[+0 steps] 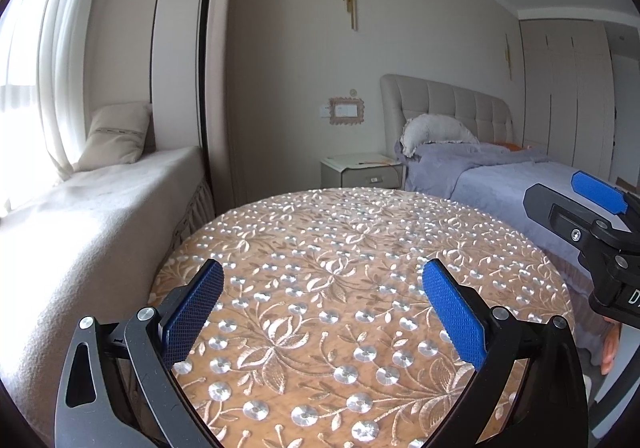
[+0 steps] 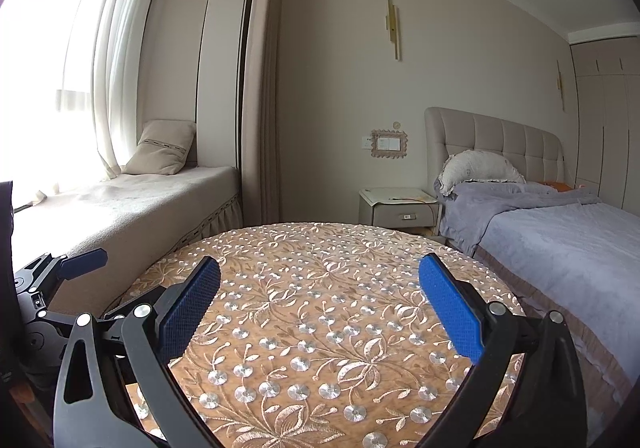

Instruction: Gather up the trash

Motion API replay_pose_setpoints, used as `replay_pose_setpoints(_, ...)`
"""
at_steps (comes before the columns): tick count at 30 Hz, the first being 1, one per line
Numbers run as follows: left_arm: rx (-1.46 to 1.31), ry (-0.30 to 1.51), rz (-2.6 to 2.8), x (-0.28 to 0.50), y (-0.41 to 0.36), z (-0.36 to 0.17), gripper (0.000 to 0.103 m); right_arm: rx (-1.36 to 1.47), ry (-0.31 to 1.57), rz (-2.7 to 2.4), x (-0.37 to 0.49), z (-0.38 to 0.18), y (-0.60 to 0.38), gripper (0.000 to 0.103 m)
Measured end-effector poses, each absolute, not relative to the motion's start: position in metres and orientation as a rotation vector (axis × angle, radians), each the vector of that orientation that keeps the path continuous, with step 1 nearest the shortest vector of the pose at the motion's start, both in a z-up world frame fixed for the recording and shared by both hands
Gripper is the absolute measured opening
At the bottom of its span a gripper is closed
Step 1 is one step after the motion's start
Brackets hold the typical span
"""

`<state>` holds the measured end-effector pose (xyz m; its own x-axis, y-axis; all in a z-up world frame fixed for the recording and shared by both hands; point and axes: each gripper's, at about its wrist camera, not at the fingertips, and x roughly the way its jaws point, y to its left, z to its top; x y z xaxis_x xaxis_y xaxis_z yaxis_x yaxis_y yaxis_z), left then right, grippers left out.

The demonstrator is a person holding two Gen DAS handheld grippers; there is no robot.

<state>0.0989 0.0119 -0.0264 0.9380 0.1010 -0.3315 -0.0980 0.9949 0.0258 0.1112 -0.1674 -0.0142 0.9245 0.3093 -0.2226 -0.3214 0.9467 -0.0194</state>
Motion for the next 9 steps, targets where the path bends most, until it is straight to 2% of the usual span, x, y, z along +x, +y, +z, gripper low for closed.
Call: replay_pose_setpoints(9,0.016,0.363,0.098,0.1067,0.0064,-0.0254,0.098,-0.037,0.243,0.313,0.1203,-0.0233,-0.1759,0.099)
